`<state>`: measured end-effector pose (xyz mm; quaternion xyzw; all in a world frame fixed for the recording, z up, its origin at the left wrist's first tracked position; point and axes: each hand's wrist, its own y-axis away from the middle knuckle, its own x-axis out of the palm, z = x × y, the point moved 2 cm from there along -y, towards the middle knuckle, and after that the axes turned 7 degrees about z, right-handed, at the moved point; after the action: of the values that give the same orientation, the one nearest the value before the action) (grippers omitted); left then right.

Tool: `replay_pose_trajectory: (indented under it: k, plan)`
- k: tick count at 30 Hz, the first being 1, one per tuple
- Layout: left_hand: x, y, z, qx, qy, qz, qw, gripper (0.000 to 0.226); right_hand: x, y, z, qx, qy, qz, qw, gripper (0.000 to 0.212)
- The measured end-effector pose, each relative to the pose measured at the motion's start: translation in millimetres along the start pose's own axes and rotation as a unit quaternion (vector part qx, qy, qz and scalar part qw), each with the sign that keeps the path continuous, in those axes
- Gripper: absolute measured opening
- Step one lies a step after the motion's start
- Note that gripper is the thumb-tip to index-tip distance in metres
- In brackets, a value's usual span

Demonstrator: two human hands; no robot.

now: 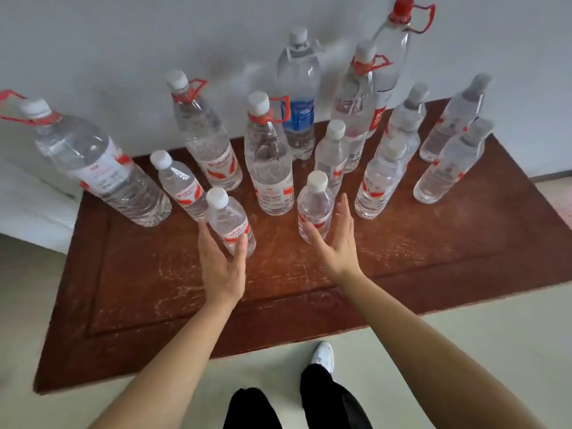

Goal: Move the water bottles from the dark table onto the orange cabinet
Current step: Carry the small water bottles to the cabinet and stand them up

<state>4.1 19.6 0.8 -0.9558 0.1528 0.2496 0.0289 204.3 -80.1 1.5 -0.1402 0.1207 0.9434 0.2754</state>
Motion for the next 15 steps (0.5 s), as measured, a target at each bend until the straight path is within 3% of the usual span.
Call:
replay_pose_trajectory:
  k: [3, 7, 12, 15]
  plan:
    - [17, -16, 1, 0.021, 0.049, -0.048, 0.997, 0.091, 11, -21, -1, -0.034, -0.048, -0.025, 0.998, 0.103]
    - [31, -28, 7, 0.033, 0.079, -0.106, 0.991, 0.080, 21, -38, -6, -0.058, -0.090, -0.060, 0.993, 0.092]
    - [23, -37, 15, 0.045, 0.112, -0.070, 0.990, 0.068, 22, -41, -9, -0.029, -0.056, -0.070, 0.996, 0.067]
    - [6, -32, 12, 0.017, 0.141, -0.041, 0.989, 0.063, 23, -27, -4, -0.012, -0.044, -0.061, 0.997, 0.069]
